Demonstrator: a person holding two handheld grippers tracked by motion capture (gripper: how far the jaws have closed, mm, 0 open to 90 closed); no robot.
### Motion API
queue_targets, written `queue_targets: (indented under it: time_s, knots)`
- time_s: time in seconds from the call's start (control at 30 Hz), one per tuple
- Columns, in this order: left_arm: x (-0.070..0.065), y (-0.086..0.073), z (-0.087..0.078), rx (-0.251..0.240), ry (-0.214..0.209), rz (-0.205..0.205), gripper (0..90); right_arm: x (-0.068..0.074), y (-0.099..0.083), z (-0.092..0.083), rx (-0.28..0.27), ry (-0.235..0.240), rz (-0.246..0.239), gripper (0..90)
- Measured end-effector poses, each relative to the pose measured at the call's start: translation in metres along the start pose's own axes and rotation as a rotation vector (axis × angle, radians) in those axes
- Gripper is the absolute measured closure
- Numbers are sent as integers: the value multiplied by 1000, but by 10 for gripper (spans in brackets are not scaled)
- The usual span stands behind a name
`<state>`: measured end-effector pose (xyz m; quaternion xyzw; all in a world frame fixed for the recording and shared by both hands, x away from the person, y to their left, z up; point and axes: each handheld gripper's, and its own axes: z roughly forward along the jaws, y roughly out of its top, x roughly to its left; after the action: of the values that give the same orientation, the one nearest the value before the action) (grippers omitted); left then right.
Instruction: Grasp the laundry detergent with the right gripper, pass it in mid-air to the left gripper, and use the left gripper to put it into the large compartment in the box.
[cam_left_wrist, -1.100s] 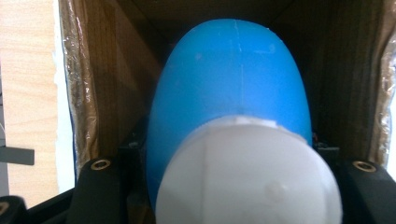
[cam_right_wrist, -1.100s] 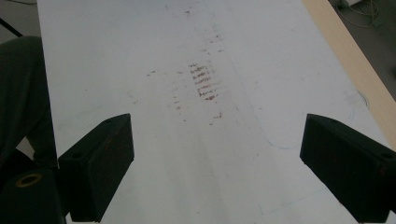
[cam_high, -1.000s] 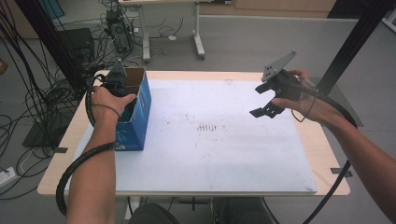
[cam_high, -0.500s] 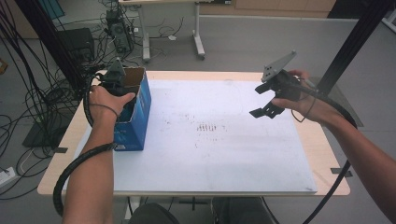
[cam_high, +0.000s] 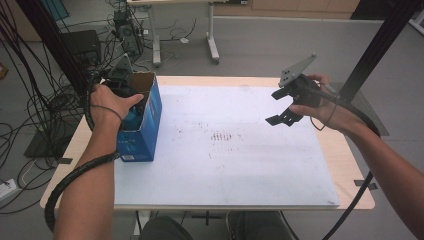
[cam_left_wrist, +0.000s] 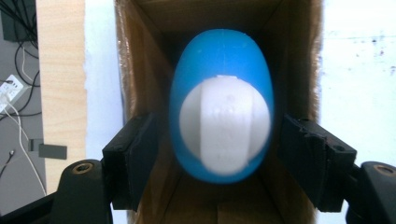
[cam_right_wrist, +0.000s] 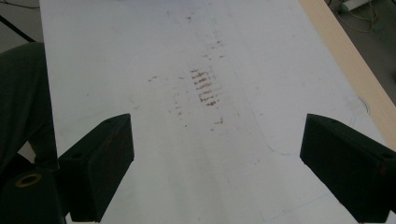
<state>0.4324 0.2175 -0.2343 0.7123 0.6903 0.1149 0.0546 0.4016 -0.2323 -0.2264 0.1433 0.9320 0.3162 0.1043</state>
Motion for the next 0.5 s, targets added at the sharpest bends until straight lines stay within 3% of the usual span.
queue_targets:
  time_s: [0.3,0.5]
  knots:
    - [-3,1,-45,-63,-8,44,240,-1,0,-3,12,-9,10,98]
    - [-27,10,-65,-97,-42,101,220,-6,-2,-3,18,-12,27,98]
